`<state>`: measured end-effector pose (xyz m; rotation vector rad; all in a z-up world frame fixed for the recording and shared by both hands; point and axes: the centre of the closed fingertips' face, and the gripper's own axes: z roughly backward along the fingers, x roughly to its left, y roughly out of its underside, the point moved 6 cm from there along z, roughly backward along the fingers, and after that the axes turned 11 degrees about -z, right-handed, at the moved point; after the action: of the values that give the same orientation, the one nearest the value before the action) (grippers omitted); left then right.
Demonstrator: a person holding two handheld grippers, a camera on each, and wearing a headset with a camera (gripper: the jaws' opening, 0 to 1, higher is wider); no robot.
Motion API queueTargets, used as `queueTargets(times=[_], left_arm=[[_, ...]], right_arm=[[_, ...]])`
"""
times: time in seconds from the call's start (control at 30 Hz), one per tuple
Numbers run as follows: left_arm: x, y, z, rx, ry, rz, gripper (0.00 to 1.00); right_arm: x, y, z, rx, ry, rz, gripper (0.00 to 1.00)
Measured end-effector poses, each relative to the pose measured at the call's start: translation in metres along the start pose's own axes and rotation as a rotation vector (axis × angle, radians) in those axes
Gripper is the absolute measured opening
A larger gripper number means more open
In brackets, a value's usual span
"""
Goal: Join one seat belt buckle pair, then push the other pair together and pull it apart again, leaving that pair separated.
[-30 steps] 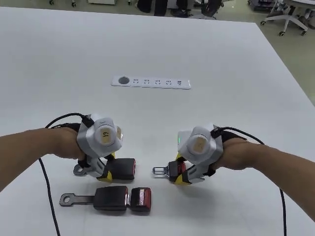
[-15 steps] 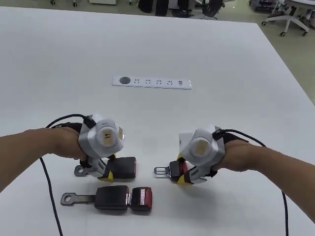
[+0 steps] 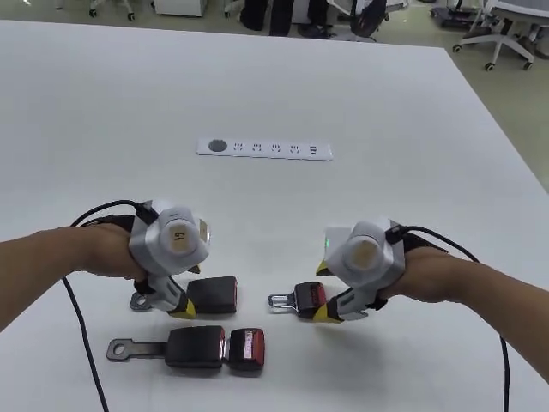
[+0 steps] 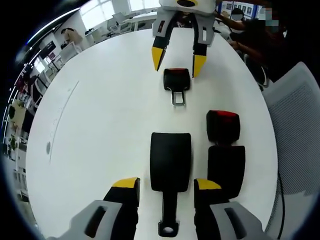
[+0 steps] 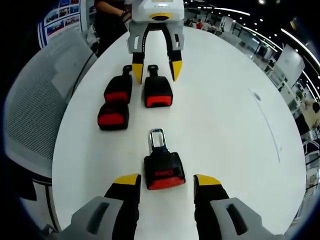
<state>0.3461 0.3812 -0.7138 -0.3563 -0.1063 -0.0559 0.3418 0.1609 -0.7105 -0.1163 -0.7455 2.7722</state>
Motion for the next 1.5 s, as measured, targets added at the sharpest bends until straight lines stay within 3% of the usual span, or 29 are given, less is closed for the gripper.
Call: queueTargets(times=[0.27, 0.4, 0.53, 0.83, 0.93, 1.23, 1.4, 1.5], left_arm=[[-0.013, 0.004, 0.015, -0.048, -0.012, 0.111, 0.51], [-0.016, 0.013, 0.015, -0.089, -0.030, 0.178, 0.53], [-0.025, 0.012, 0.025, -0.124, -0.050, 0.227, 0.56], [-0.034, 0.030, 0.036, -0.195, -0.093, 0.308, 0.61], [-0.037, 0.033, 0.042, -0.249, -0.122, 0.351, 0.62], [-0.051, 0.045, 0.050, -0.351, -0.223, 0.425, 0.70], [-0.060, 0.052, 0.051, -0.379, -0.264, 0.456, 0.78], [-0.070, 0.050, 0.053, -0.395, -0.296, 0.470, 0.80]], right_arm=[[0.001, 0.008, 0.008, -0.038, 0.015, -0.061, 0.48], [0.005, 0.011, 0.011, -0.071, 0.012, -0.100, 0.52], [0.011, 0.014, 0.018, -0.095, 0.023, -0.129, 0.58], [0.019, 0.026, 0.023, -0.150, 0.052, -0.198, 0.64], [0.025, 0.027, 0.027, -0.176, 0.060, -0.227, 0.66], [0.038, 0.025, 0.032, -0.265, 0.082, -0.305, 0.74], [0.048, 0.027, 0.033, -0.293, 0.091, -0.326, 0.78], [0.053, 0.030, 0.031, -0.319, 0.097, -0.344, 0.83]])
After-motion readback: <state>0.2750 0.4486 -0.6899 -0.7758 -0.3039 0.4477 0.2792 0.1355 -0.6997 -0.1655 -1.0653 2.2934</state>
